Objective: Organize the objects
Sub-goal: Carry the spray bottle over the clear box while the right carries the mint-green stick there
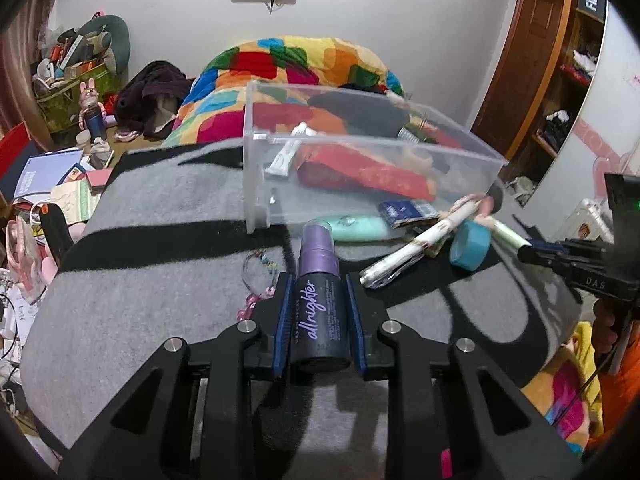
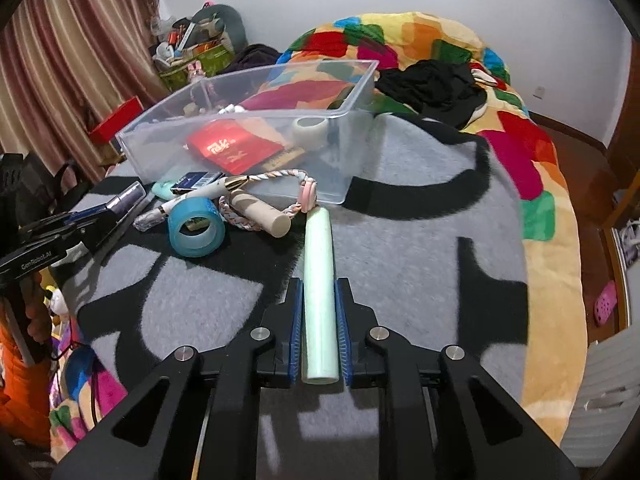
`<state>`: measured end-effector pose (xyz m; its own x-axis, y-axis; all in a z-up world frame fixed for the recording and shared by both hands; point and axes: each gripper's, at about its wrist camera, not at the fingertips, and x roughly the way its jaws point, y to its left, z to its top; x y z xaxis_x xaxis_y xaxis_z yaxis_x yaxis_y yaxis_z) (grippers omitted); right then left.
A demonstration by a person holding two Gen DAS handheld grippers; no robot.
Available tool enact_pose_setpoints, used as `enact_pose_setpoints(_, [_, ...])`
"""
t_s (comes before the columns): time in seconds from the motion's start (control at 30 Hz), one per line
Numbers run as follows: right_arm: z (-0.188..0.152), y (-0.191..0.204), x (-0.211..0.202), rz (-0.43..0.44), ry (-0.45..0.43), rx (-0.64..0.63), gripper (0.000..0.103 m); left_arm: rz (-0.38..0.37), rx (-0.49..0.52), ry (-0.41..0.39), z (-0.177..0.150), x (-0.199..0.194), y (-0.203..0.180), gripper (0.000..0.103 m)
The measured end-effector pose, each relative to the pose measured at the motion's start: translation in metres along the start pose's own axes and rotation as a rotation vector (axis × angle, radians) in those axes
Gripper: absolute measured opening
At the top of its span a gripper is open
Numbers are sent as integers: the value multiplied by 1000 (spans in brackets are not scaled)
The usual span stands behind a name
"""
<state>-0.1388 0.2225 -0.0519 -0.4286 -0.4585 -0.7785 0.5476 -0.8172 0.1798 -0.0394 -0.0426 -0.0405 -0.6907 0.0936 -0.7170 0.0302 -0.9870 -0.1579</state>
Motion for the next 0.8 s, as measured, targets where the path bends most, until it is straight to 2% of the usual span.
enact_pose_setpoints(0.37, [13,14,-48,6,-148,-21,14,-48,-4,-143,25,-39,-9,25])
enact_pose_setpoints(0.6, [45,29,-67,26,-252,-58,14,-40,-15,-175,44,-40,-6,25])
enact_pose_setpoints(0.8, [78,44,-54,42,-273,-57,14,-40,-16,-177,66,-30,-2,25])
